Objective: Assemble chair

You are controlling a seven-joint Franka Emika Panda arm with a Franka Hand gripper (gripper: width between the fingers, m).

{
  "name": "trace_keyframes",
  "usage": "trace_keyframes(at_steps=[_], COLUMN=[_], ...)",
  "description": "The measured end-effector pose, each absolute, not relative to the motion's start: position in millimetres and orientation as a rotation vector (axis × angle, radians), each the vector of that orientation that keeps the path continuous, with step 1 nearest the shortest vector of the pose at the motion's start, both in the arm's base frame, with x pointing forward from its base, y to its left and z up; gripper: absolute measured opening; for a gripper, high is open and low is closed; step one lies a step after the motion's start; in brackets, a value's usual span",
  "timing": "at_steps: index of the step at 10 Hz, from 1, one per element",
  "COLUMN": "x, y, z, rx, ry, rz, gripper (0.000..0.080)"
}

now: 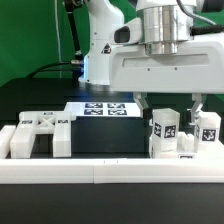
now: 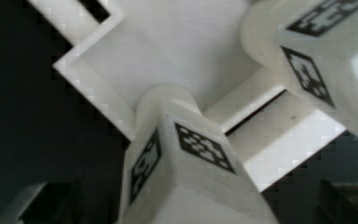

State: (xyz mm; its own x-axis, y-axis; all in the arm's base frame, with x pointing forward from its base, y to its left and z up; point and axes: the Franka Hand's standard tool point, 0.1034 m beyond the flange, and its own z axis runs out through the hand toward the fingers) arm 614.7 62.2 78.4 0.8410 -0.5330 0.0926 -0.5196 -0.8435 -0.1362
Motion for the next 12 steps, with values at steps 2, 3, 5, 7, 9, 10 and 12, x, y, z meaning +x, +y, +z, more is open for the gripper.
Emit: trace_keyframes(at_steps=[2,3,5,7,9,10,12], x=[615.8,615.8,616.1,616.0,616.0,615.7,615.9], y=[60.5,59.2,59.4,59.4,59.1,57.8,57.3], z=[79.1,79.0,79.1,79.1,79.0,78.2,78.3], rx=[-2.988,-3.015,-3.054,-3.085,-3.104,-3.103,-3.101], ry=[0.577,0.453,0.254,0.046,-0.190,-0.271,-0.316], rz=[-0.209,-0.215,-0.227,-0.233,-0.236,-0.235,-0.237], gripper=[0.0649,0.0649,0.0649,0.0649,0.0525,0.0388,0.0289])
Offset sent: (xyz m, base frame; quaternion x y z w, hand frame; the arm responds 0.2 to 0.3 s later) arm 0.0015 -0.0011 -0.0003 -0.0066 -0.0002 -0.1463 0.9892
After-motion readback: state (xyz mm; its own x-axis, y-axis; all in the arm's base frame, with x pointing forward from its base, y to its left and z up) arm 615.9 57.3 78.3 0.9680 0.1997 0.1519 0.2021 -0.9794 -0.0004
